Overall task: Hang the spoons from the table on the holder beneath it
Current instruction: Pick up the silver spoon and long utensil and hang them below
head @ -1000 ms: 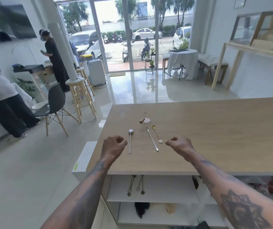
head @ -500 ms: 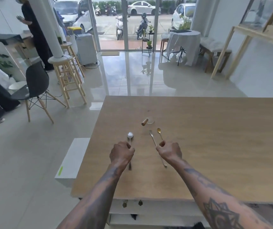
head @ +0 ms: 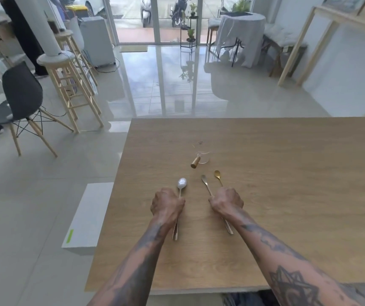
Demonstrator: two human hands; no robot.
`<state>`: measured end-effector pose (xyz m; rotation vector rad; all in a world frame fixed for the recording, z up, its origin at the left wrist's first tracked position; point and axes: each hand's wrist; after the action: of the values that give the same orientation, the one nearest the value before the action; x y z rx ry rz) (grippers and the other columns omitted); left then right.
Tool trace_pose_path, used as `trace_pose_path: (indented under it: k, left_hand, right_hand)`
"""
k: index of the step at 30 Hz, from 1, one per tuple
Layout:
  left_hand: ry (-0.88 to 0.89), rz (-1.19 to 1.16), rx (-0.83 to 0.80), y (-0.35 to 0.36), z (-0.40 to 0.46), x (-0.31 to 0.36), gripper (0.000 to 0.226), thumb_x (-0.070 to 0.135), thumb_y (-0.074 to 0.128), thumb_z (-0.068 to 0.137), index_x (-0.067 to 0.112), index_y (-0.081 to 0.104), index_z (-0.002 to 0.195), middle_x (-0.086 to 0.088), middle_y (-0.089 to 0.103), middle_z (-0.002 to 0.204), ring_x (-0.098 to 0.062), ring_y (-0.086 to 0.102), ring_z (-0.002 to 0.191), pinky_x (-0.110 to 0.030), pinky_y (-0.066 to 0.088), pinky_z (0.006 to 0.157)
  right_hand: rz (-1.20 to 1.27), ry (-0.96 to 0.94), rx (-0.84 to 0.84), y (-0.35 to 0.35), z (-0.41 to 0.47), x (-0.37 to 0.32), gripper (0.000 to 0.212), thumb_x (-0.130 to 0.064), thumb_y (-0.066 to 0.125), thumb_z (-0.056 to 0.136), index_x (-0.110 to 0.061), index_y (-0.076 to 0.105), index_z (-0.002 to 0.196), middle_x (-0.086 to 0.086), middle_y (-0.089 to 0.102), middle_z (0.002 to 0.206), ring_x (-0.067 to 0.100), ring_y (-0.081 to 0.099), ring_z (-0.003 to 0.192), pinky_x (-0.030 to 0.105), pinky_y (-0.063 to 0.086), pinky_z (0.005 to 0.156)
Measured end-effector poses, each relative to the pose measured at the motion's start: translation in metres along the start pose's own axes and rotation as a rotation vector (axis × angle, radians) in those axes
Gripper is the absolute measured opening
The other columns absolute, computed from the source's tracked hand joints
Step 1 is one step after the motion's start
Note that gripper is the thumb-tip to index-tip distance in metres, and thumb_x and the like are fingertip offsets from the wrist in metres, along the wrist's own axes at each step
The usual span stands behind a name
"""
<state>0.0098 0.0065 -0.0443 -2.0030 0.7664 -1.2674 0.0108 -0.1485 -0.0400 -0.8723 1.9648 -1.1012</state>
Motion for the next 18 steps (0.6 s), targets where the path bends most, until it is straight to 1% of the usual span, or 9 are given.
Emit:
trace_pose_path:
  k: [3,6,7,9,11,13,14,15,18]
  left_hand:
    - [0.031,-0.038,0.006,-0.001,-0.004,-0.002,0.021,0.020,0.063,0.083,0.014,0.064,0.063,0.000,0.055,0.061,-0.018,0.054,0.056,-0.024,0.039,0.051]
    - [0.058,-0.054,0.025,-0.002,-0.011,-0.006,0.024,0.019,0.063,0.081,0.018,0.062,0.057,0.002,0.052,0.054,-0.015,0.051,0.049,-0.022,0.036,0.046]
    - [0.064,-0.058,0.029,-0.001,-0.014,-0.008,0.025,0.019,0.063,0.082,0.017,0.064,0.057,0.002,0.052,0.053,-0.014,0.051,0.048,-0.022,0.037,0.045]
    - [0.070,-0.062,0.035,0.000,-0.022,-0.011,0.025,0.020,0.063,0.084,0.011,0.071,0.062,0.001,0.054,0.055,-0.015,0.053,0.049,-0.026,0.041,0.047]
    - [0.076,-0.068,0.041,0.000,-0.031,-0.011,0.028,0.021,0.063,0.086,0.002,0.077,0.072,-0.002,0.060,0.060,-0.021,0.064,0.055,-0.032,0.052,0.052]
    - [0.091,-0.070,0.055,0.000,-0.038,-0.013,0.033,0.025,0.063,0.088,0.000,0.078,0.073,-0.003,0.063,0.061,-0.024,0.070,0.059,-0.038,0.059,0.059]
    - [0.098,-0.072,0.065,0.000,-0.042,-0.014,0.037,0.028,0.062,0.090,0.000,0.077,0.071,-0.003,0.062,0.060,-0.023,0.066,0.057,-0.039,0.060,0.059]
    - [0.103,-0.074,0.073,0.000,-0.046,-0.015,0.039,0.029,0.062,0.092,0.001,0.076,0.068,-0.002,0.061,0.059,-0.020,0.062,0.054,-0.038,0.059,0.058]
    - [0.102,-0.082,0.086,-0.003,-0.059,-0.019,0.034,0.025,0.062,0.093,0.012,0.071,0.063,0.001,0.056,0.056,-0.015,0.053,0.050,-0.029,0.049,0.053]
  right_hand:
    - [-0.052,-0.056,-0.017,-0.001,-0.003,0.000,0.017,-0.029,0.056,0.093,-0.014,0.063,0.087,0.006,0.063,0.094,0.022,0.058,0.086,0.031,0.047,0.072]
    - [-0.088,-0.091,-0.047,-0.003,-0.008,0.003,0.031,-0.028,0.054,0.094,-0.014,0.050,0.067,0.001,0.054,0.079,0.020,0.054,0.079,0.029,0.042,0.066]
    - [-0.102,-0.104,-0.056,-0.003,-0.011,0.005,0.034,-0.029,0.054,0.095,-0.015,0.047,0.065,0.000,0.051,0.075,0.019,0.054,0.078,0.029,0.041,0.065]
    - [-0.117,-0.129,-0.068,-0.003,-0.016,0.009,0.032,-0.029,0.054,0.095,-0.016,0.047,0.067,0.000,0.049,0.075,0.019,0.053,0.079,0.030,0.042,0.066]
    - [-0.126,-0.156,-0.087,-0.003,-0.021,0.012,0.022,-0.031,0.055,0.095,-0.016,0.053,0.078,0.002,0.051,0.082,0.019,0.052,0.082,0.030,0.044,0.069]
    - [-0.121,-0.166,-0.110,-0.002,-0.026,0.016,0.017,-0.033,0.055,0.094,-0.017,0.057,0.088,0.003,0.053,0.089,0.020,0.052,0.083,0.030,0.044,0.070]
    - [-0.103,-0.162,-0.113,-0.002,-0.029,0.019,0.020,-0.035,0.056,0.094,-0.016,0.059,0.087,0.003,0.053,0.088,0.020,0.052,0.082,0.030,0.044,0.068]
    - [-0.076,-0.156,-0.114,-0.002,-0.032,0.022,0.025,-0.036,0.056,0.093,-0.015,0.057,0.079,0.002,0.053,0.084,0.020,0.053,0.080,0.029,0.043,0.066]
    - [0.034,-0.146,-0.120,-0.008,-0.041,0.028,0.035,-0.034,0.056,0.090,-0.019,0.047,0.061,-0.001,0.048,0.068,0.018,0.050,0.069,0.027,0.036,0.054]
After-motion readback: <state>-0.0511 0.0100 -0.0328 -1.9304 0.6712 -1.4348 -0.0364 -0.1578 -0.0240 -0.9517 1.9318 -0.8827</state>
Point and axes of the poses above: each hand's wrist, its own z-axis towards the middle knuckle, its own y-axis out of the palm, x = y × z
